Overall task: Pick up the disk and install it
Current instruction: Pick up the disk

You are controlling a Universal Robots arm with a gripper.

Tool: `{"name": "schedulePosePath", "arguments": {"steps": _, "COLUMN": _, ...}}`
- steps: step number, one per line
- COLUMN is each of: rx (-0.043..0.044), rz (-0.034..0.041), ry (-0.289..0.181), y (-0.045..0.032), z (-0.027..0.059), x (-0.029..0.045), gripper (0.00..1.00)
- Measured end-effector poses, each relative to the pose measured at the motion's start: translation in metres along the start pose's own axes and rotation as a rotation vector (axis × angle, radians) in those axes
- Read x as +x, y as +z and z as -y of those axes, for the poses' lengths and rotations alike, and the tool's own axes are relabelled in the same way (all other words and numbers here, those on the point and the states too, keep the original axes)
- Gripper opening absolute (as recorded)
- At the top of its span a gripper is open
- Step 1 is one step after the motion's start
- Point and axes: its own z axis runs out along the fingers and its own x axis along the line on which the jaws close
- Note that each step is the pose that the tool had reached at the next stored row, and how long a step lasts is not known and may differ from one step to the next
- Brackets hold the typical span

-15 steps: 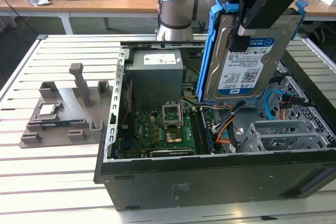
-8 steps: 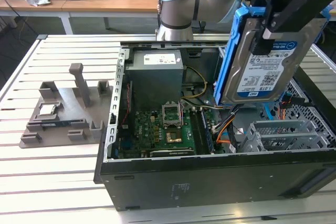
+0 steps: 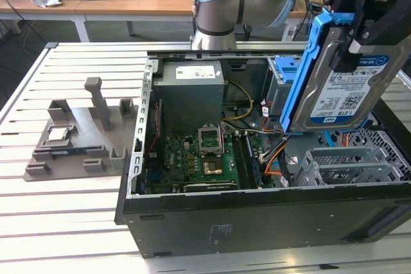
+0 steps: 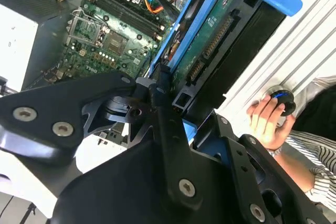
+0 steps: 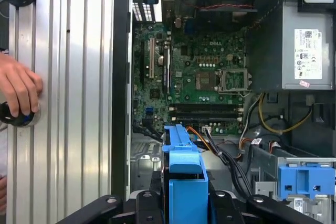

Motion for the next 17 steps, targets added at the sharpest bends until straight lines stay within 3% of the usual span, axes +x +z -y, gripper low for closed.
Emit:
{"name": "schedulePosePath", "arguments": {"steps": 10, "rx": -0.0002, "rz": 0.0006, "ry": 0.012, "y": 0.0015, "z": 0.0383, "x": 0.0009, "gripper": 0.36}}
{"name": "schedulePosePath", "arguments": {"steps": 12, "rx": -0.0002, "rz": 0.0051, "ry": 0.013, "y": 0.0015, "z": 0.0401, "x": 0.0034, "gripper": 0.36}}
{"name": "schedulePosePath", "arguments": {"steps": 14, "rx": -0.0002, "rz": 0.0159, "ry": 0.013, "y": 0.0016, "z": 0.0409, "x": 0.0061, "gripper": 0.36}}
{"name": "schedulePosePath", "arguments": {"steps": 16, "rx": -0.0001, "rz": 0.0406, "ry": 0.012, "y": 0.0015, "z": 0.0417, "x": 0.0082, "gripper": 0.36}}
{"name": "schedulePosePath", "arguments": {"steps": 17, "rx": 0.0001, "rz": 0.0646, "ry": 0.012, "y": 0.0016, "z": 0.0422, "x": 0.0089, "gripper": 0.36}}
